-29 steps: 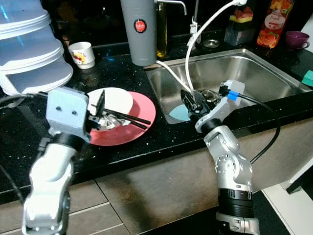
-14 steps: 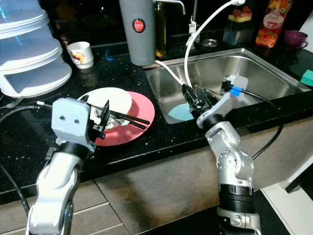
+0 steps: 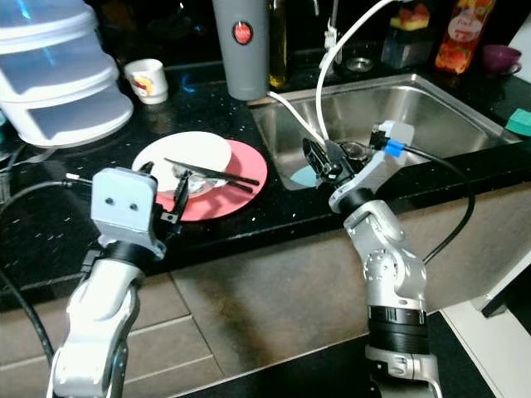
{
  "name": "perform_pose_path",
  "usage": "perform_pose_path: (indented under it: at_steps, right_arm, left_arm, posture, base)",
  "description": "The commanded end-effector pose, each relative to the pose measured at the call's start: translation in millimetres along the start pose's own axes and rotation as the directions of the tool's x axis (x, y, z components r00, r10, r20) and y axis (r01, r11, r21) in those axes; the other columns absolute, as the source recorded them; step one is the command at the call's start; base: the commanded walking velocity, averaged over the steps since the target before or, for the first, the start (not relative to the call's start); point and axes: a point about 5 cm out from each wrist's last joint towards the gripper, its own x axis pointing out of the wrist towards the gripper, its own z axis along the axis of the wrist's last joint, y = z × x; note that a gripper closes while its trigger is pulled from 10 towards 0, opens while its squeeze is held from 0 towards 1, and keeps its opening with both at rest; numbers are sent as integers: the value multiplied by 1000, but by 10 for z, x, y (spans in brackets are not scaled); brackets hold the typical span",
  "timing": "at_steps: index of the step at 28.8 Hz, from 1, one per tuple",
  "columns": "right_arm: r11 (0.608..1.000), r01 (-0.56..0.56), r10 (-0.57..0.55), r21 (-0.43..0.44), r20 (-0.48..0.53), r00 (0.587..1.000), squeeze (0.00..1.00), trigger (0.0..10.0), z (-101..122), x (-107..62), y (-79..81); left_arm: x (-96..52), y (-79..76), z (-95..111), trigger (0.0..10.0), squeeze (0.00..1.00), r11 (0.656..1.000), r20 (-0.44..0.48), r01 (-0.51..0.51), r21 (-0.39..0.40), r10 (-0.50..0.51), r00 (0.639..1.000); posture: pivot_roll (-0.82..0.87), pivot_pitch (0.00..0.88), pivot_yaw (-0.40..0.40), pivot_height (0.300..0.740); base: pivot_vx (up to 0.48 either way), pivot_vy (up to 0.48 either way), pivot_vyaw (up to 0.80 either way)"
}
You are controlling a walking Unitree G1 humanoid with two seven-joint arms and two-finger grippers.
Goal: Kitchen organization
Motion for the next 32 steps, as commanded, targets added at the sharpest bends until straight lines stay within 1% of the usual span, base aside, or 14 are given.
perform_pose_path:
  at_steps: [1, 6, 10, 14, 18, 19, 20, 21, 22, 24, 25, 28, 30, 32]
  right_arm:
    - [1000, -6, 6, 3, 6, 1000, 0, 10000, -10, 22, 11]
    - [1000, -11, 10, -13, -7, 1000, 0, 10000, -15, 14, 8]
    - [1000, -28, 28, -13, -13, 1000, 0, 10000, -20, 5, 16]
    - [999, -33, 33, -8, -13, 999, 0, 10000, -20, 3, 22]
    - [1000, -28, 28, -6, -7, 1000, 0, 10000, -10, -2, 16]
    - [1000, -26, 26, -7, -4, 1000, 0, 10000, -7, -3, 11]
    - [1000, -24, 24, -5, -2, 1000, 0, 10000, -4, -1, 8]
    - [1000, -24, 24, -5, -2, 1000, 0, 10000, -4, -1, 8]
    - [1000, -23, 23, 2, 1, 1000, 0, 10000, 0, -1, 5]
    - [1000, -23, 23, 2, 1, 1000, 0, 10000, 0, -1, 5]
    - [1000, -24, 24, 4, 2, 1000, 0, 10000, 1, -1, 6]
    - [999, -31, 31, 6, 3, 1000, 0, 10000, 3, -6, 14]
    - [999, -34, 34, 6, 4, 999, 0, 10000, 1, -9, 20]
    - [999, -34, 34, 8, 9, 999, 0, 10000, 5, -2, 25]
  left_arm:
    - [21, -13, -17, 10000, 0, 1000, -4, 7, 1, -7, 1000]
    - [32, -17, -10, 10000, 0, 1000, 1, 10, 2, -10, 1000]
    - [44, -16, 0, 10000, 0, 1000, 9, 15, 5, -15, 1000]
    - [46, -22, -15, 10000, 0, 999, 1, 33, -9, -33, 999]
    - [41, -37, -27, 10000, 0, 998, -3, 54, -32, -55, 999]
    - [39, -47, -38, 10000, 0, 997, -9, 63, -49, -63, 998]
    - [37, -50, -50, 10000, 0, 996, -15, 65, -68, -66, 998]
    - [37, -50, -50, 10000, 0, 996, -15, 65, -68, -66, 998]
    - [30, -53, -70, 10000, 0, 993, -26, 68, -96, -71, 997]
    - [30, -53, -70, 10000, 0, 993, -26, 68, -96, -71, 997]
    - [25, -48, -83, 10000, 0, 992, -34, 64, -111, -69, 997]
    - [21, -42, -116, 10000, 0, 990, -54, 58, -130, -65, 996]
    - [20, -54, -120, 10000, 0, 988, -49, 66, -139, -73, 996]
    - [25, -77, -115, 10000, 0, 984, -37, 73, -161, -80, 996]
  posture:
    - [104, 0, 26, 740]
    - [103, 0, 27, 740]
    - [104, 0, 26, 740]
    - [99, 0, 27, 740]
    - [94, 0, 27, 740]
    - [95, 0, 26, 740]
    - [95, 0, 26, 740]
    - [95, 0, 26, 740]
    - [90, 0, 27, 740]
    - [90, 0, 27, 740]
    - [89, 0, 27, 740]
    - [88, 0, 24, 740]
    - [88, 0, 24, 740]
    - [87, 0, 25, 740]
  base:
    - [-334, 0, 0]
    - [-332, 0, 113]
    - [-69, 0, 800]
    - [0, 0, 800]
    - [0, 0, 800]
    - [0, 0, 594]
    - [0, 0, 0]
    - [0, 0, 0]
    - [0, 0, 0]
    - [0, 0, 0]
    - [0, 0, 0]
    - [0, -480, 0]
    - [0, -439, 0]
    - [0, 0, 0]
